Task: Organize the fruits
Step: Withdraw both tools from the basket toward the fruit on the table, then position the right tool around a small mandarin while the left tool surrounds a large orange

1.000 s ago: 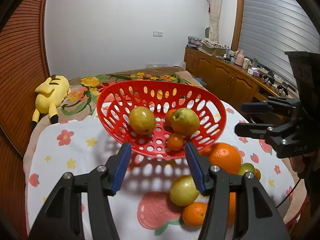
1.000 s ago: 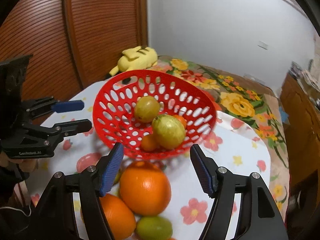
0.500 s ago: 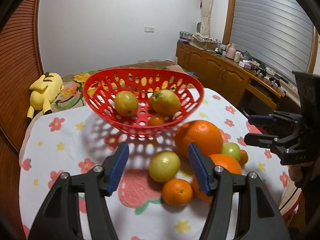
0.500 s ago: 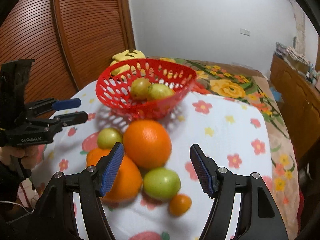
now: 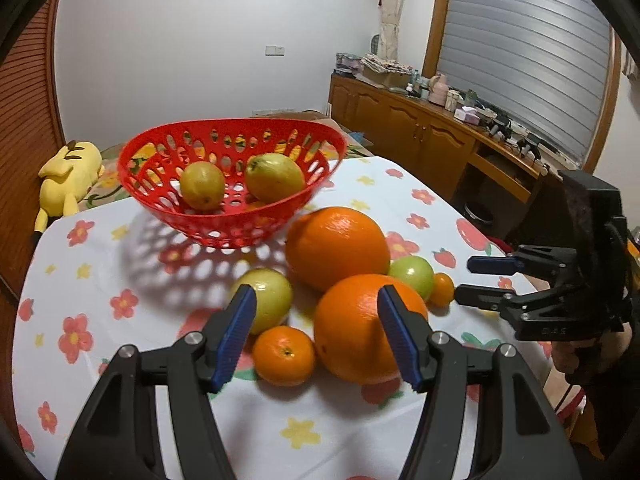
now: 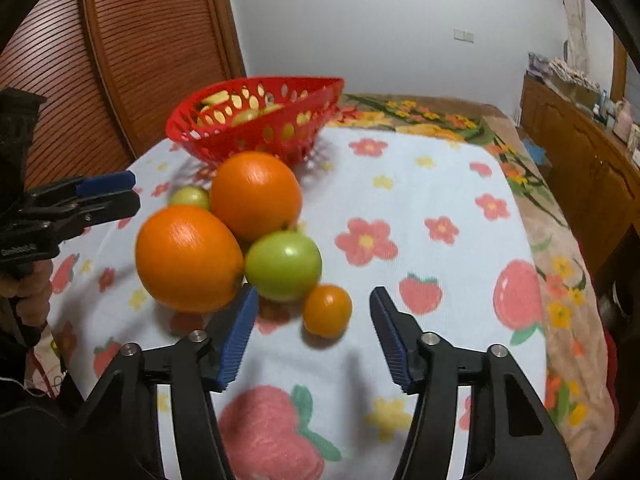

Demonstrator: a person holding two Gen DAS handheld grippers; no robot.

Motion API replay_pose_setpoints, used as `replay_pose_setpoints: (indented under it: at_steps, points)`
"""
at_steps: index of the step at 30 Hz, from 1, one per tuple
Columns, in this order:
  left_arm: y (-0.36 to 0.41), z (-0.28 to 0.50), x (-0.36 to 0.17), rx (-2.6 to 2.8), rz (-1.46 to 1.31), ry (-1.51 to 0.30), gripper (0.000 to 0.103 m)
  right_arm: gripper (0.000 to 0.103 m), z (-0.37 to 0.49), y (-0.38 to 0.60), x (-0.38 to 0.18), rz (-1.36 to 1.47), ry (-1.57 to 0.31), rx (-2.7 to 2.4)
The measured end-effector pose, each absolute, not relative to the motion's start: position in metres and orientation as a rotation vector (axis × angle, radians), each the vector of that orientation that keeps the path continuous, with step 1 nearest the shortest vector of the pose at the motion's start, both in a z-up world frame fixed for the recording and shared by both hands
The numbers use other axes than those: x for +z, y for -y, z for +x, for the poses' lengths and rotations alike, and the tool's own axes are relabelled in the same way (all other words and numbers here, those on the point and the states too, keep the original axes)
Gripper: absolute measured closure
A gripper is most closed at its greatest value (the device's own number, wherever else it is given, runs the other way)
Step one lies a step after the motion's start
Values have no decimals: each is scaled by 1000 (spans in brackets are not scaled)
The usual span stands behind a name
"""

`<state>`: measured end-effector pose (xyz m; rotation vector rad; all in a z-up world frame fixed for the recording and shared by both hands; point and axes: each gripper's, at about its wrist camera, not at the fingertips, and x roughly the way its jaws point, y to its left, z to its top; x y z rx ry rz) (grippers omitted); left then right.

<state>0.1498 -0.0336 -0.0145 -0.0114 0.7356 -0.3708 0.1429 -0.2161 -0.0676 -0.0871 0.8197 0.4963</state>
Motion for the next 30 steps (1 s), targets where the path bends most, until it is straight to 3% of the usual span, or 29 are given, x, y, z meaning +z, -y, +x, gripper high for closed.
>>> replay_pose_setpoints:
  at_steps: [6, 14, 18, 30]
  points:
    - [41, 151, -17, -389, -11, -735, 40, 60, 148, 213, -81, -97, -850, 493]
    - [51, 152, -22, -411, -10, -748, 40, 62, 154, 210, -89, -108, -878, 475]
    - [56, 153, -23, -420, -6, -753, 40, 73, 156, 212, -91, -102, -881, 472]
    - [71, 162, -31, -446, 23, -779, 31, 75, 136, 227, -85, -77, -852, 466]
